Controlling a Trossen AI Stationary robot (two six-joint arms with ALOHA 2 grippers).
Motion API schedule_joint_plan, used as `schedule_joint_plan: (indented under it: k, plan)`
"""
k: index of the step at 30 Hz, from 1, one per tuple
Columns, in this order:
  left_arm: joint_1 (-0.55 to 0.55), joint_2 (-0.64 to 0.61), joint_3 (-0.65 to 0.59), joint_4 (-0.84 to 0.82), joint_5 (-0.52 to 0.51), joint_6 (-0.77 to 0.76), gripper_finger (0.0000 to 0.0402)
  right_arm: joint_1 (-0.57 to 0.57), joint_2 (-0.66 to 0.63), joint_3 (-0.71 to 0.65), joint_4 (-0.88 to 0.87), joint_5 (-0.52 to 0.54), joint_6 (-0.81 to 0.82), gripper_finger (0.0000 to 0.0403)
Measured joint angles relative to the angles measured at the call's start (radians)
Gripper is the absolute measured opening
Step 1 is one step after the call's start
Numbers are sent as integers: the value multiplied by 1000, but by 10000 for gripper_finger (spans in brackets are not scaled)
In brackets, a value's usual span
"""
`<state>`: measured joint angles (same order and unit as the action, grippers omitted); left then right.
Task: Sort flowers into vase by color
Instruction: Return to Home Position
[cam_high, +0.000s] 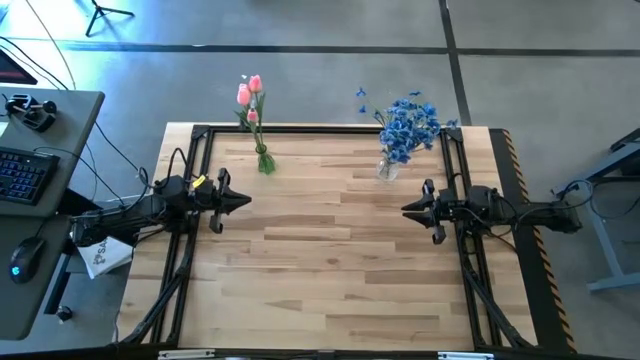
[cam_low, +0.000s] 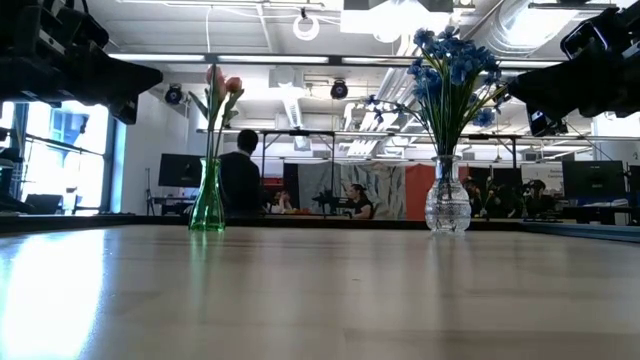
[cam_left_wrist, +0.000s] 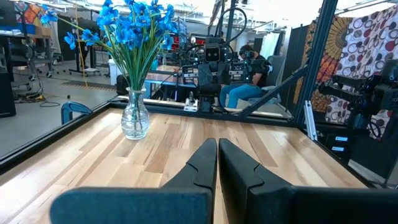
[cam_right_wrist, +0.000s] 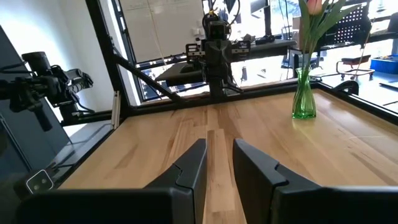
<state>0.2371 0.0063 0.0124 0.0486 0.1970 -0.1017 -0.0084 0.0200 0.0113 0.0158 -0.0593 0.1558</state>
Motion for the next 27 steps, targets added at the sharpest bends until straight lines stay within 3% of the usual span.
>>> schedule_joint_plan:
  k: [18,27]
  plan:
    - [-1,0,0,-3,0,-4,3,0,0,0,0,0,0,73]
    - [-189,-3,1,-5,-3,1,3,0,0,0,0,0,0,73]
